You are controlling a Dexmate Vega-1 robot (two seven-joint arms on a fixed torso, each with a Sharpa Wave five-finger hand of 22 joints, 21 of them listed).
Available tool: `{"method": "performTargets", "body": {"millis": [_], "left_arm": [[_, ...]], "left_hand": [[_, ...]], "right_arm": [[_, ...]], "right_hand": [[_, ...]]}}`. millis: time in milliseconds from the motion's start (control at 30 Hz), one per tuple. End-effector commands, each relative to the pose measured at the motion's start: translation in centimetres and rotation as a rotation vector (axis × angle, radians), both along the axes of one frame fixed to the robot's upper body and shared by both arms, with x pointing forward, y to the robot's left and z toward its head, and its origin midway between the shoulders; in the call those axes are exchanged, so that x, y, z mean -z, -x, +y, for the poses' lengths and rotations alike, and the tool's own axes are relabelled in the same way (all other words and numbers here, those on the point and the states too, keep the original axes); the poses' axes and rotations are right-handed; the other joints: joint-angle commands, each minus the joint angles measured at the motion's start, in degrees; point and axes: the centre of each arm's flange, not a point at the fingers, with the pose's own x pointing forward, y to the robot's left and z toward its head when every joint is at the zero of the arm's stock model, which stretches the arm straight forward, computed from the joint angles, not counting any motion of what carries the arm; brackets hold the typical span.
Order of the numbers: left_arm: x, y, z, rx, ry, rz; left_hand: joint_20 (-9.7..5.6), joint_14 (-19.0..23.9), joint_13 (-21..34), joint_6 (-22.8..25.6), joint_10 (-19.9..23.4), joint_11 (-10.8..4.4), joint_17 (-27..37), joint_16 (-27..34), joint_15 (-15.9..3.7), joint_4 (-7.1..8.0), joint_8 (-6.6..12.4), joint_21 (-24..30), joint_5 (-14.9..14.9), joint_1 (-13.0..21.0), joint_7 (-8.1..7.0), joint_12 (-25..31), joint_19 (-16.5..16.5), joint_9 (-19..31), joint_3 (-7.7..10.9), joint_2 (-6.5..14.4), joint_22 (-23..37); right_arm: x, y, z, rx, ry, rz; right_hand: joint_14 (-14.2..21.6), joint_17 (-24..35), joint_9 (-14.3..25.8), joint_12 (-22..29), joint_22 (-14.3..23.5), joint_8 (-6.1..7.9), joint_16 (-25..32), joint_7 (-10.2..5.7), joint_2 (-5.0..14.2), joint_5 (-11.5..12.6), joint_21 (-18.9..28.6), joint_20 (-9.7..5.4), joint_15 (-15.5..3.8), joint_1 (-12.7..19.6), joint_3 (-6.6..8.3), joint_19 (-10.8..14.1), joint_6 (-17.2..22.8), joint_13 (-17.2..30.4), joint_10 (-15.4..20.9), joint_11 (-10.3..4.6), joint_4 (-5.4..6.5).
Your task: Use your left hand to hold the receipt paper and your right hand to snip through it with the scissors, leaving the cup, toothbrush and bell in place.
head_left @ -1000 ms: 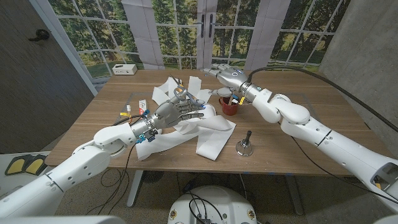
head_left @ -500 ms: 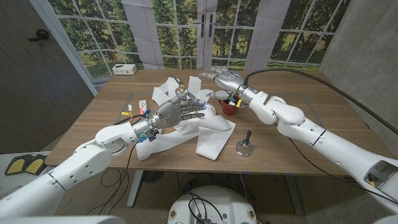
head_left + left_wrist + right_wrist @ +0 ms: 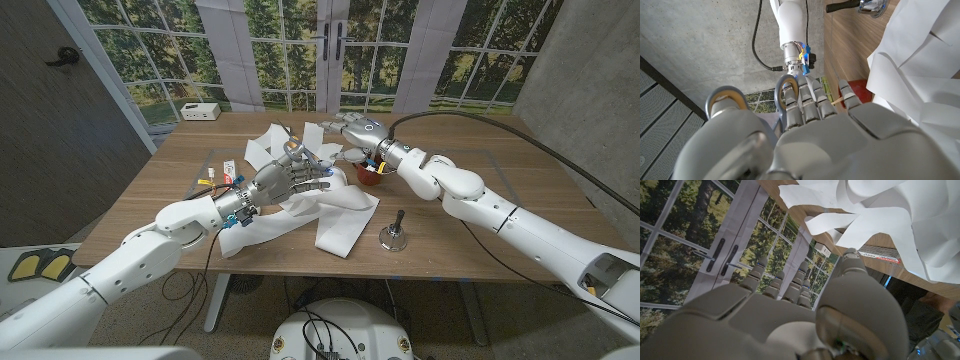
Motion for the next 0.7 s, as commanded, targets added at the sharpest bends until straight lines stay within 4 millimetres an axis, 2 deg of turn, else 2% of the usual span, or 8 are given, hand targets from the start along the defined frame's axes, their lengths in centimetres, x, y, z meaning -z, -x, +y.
{"method": "performTargets", "body": {"millis": [33,700], "left_arm": [[-0.2,-0.4,-0.4,0.008,-0.006,0.002],[-0.8,-1.5,-0.9,0.023,-0.015,0.001]], "left_hand": [[0.11,0.40,0.15,0.21,0.70,-0.57,-0.06,-0.01,-0.07,-0.16,0.26,-0.18,0.41,0.22,0.41,-0.12,0.42,0.18,-0.19,0.74,0.21],[0.11,0.82,0.39,0.57,1.15,-0.65,-0.10,0.02,-0.25,-0.23,0.43,-0.38,0.35,0.63,0.20,-0.19,0.57,0.26,-0.29,1.21,0.23]], "right_arm": [[0.3,-1.2,0.0,0.010,0.008,0.047],[1.0,-2.9,-0.2,0.032,0.027,0.077]], "right_hand": [[0.26,-0.05,0.10,-0.09,0.12,0.09,0.21,0.27,0.34,0.33,-0.41,-0.16,-5.94,-0.10,0.12,0.52,0.19,-0.05,0.15,-0.07,-0.18],[-0.17,-0.60,0.08,-0.34,0.12,-0.06,0.02,0.26,0.30,0.39,-1.08,-0.46,-6.09,0.77,0.40,0.64,0.03,-0.28,-0.13,-0.14,-0.91]]}}
